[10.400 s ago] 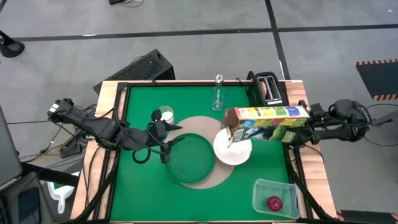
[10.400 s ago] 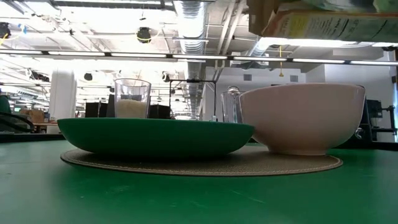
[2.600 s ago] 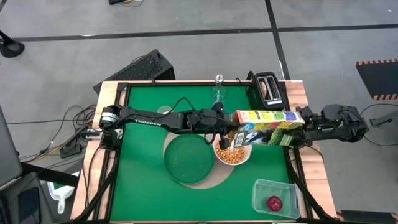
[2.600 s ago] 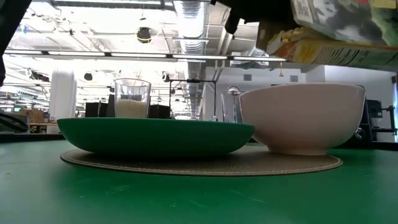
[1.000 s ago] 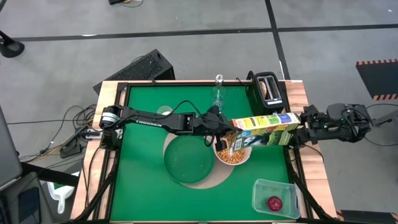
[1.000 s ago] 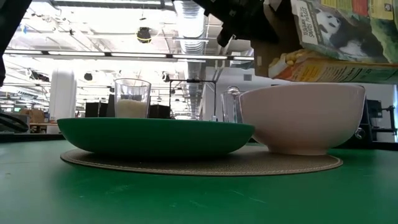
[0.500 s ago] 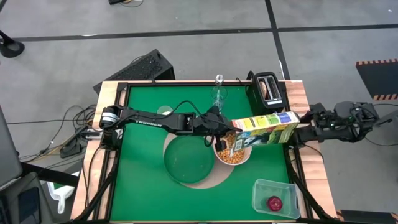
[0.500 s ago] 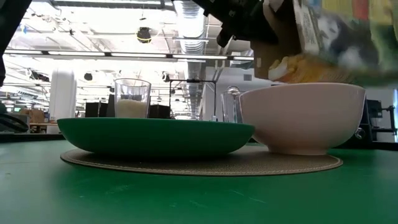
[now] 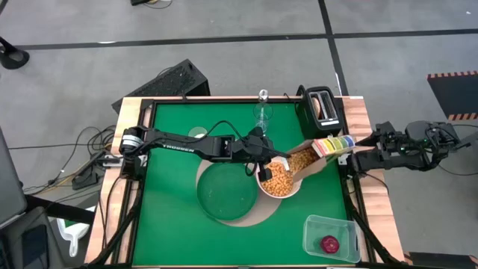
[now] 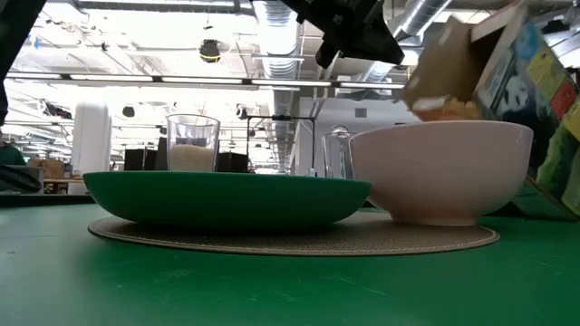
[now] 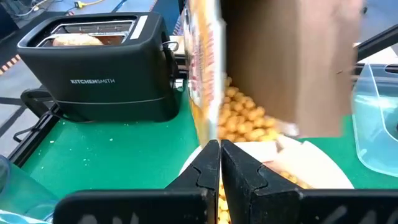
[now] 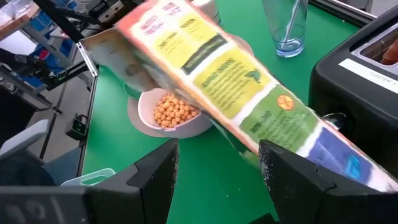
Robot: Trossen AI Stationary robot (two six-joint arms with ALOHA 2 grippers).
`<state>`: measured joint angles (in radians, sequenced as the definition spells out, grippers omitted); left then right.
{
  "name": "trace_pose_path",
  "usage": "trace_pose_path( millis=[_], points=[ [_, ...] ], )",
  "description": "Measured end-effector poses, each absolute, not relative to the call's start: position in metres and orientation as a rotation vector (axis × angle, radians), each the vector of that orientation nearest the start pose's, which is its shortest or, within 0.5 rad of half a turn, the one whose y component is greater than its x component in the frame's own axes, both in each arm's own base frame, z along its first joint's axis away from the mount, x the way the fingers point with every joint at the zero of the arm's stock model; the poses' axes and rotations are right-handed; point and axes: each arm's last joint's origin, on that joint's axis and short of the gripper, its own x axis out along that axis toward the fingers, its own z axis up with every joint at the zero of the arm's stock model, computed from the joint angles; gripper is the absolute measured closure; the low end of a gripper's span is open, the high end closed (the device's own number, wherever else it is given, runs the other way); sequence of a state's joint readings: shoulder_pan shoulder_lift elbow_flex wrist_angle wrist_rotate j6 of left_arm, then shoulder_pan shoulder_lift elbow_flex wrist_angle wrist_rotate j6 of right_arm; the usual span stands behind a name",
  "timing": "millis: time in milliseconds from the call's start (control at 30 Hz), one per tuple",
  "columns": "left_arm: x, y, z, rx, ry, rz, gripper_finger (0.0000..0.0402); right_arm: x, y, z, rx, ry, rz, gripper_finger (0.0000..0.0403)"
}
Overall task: Arrange a breakfast setting
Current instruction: Pour the cereal into the white bowl
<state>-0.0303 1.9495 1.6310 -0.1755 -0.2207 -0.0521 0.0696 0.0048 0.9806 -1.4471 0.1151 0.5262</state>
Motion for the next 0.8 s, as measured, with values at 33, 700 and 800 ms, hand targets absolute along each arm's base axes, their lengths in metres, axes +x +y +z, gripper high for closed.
trace_pose_path(
  millis=[33, 700, 800],
  points=[
    [0.4537, -0.0074, 0.2838, 0.011, 0.483, 0.199, 0.0402, -0.0700, -0.0082, 0.2975, 0.473, 0.446, -0.167, 0.0152],
    [0.4541, -0.0070, 0.2842, 0.009, 0.478, 0.179, 0.0381, -0.0694, -0.0082, 0.2983, 0.470, 0.436, -0.166, 0.0152],
    [0.4542, -0.0071, 0.2845, 0.010, 0.476, 0.177, 0.0350, -0.0693, -0.0082, 0.2982, 0.470, 0.436, -0.166, 0.0152]
  ],
)
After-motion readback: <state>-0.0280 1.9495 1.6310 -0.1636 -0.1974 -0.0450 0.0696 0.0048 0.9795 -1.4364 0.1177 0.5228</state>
